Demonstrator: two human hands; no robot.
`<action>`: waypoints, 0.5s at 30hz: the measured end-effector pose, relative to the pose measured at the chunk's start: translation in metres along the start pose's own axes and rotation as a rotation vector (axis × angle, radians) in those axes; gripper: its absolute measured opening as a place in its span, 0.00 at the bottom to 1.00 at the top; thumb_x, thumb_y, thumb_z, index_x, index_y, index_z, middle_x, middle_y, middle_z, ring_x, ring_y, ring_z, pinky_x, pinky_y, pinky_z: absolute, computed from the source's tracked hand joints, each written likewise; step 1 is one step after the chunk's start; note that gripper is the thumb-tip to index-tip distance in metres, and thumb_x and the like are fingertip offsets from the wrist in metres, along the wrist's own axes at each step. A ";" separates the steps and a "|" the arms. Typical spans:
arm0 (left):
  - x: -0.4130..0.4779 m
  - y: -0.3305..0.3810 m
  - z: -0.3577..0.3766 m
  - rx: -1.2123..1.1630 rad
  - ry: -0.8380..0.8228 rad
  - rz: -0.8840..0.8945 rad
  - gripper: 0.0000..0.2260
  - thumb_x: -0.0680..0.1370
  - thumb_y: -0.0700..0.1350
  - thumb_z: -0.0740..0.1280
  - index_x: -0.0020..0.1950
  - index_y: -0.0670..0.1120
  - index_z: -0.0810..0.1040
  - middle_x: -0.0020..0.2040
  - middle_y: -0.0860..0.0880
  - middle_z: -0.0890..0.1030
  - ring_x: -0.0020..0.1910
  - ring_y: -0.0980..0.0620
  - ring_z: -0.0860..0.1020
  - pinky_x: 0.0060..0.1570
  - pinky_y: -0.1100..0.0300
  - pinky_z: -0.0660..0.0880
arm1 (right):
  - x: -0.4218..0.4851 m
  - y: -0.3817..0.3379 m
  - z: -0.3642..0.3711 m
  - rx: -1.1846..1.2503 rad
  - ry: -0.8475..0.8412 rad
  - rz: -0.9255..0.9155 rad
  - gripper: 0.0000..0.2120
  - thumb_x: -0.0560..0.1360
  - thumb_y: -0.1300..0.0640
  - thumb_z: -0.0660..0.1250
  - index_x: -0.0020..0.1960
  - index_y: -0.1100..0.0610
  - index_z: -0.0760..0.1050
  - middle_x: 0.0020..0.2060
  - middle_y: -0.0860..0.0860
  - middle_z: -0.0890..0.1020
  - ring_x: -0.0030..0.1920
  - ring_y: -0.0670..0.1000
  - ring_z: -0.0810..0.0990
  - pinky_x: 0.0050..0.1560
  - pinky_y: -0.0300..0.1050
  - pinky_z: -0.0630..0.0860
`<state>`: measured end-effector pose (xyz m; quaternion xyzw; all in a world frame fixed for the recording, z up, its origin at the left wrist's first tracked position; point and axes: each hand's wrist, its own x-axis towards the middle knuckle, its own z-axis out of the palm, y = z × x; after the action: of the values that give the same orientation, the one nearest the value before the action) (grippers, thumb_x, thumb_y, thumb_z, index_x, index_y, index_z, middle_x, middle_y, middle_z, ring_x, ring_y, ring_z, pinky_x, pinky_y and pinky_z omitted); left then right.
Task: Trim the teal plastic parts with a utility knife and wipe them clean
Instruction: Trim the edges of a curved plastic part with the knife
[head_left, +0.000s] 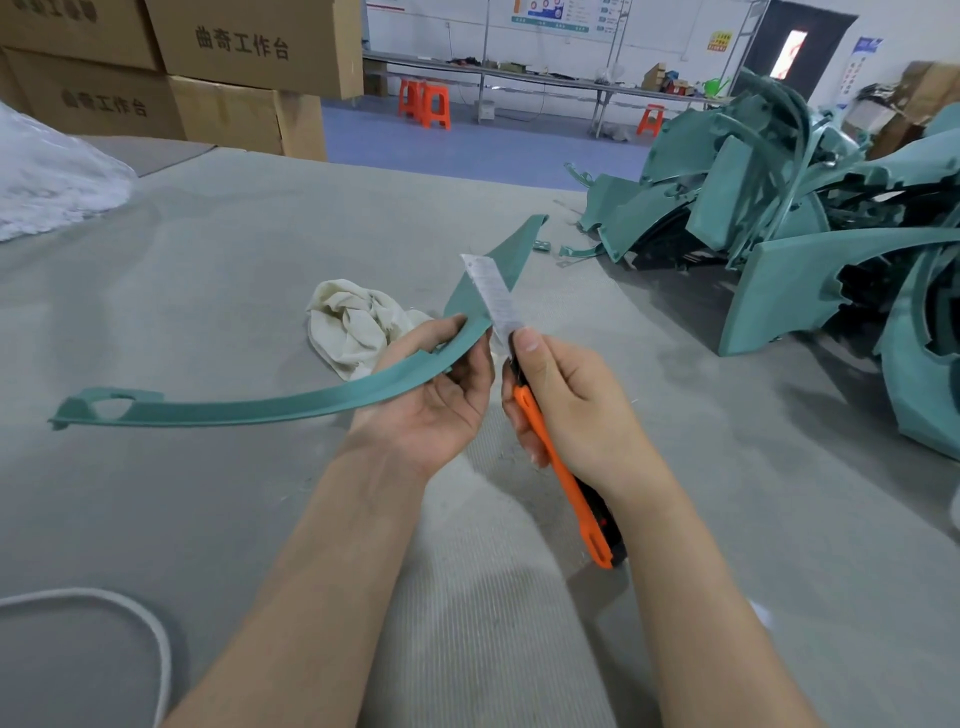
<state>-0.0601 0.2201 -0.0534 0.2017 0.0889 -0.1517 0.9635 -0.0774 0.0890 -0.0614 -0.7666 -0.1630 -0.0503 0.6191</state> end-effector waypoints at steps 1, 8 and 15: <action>0.000 0.000 0.000 -0.002 0.005 0.000 0.05 0.74 0.35 0.66 0.38 0.37 0.77 0.35 0.43 0.81 0.28 0.52 0.80 0.26 0.66 0.77 | 0.000 0.000 0.001 -0.005 -0.001 0.001 0.21 0.84 0.50 0.53 0.36 0.59 0.71 0.24 0.52 0.72 0.20 0.48 0.69 0.21 0.39 0.66; -0.003 0.000 0.003 -0.029 -0.016 -0.020 0.03 0.68 0.34 0.68 0.35 0.36 0.78 0.34 0.43 0.81 0.28 0.52 0.80 0.26 0.66 0.77 | -0.002 -0.003 0.000 -0.020 0.003 0.008 0.21 0.84 0.50 0.54 0.36 0.59 0.71 0.24 0.52 0.73 0.20 0.49 0.69 0.22 0.40 0.67; -0.002 0.006 0.000 -0.126 -0.019 0.038 0.05 0.74 0.36 0.66 0.49 0.38 0.77 0.39 0.45 0.80 0.29 0.53 0.79 0.28 0.66 0.77 | 0.000 -0.001 -0.006 -0.297 0.314 -0.177 0.18 0.82 0.45 0.51 0.51 0.50 0.78 0.32 0.44 0.80 0.31 0.42 0.75 0.36 0.39 0.72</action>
<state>-0.0597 0.2256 -0.0510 0.1409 0.0850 -0.1293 0.9779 -0.0767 0.0837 -0.0593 -0.8148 -0.1222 -0.2467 0.5102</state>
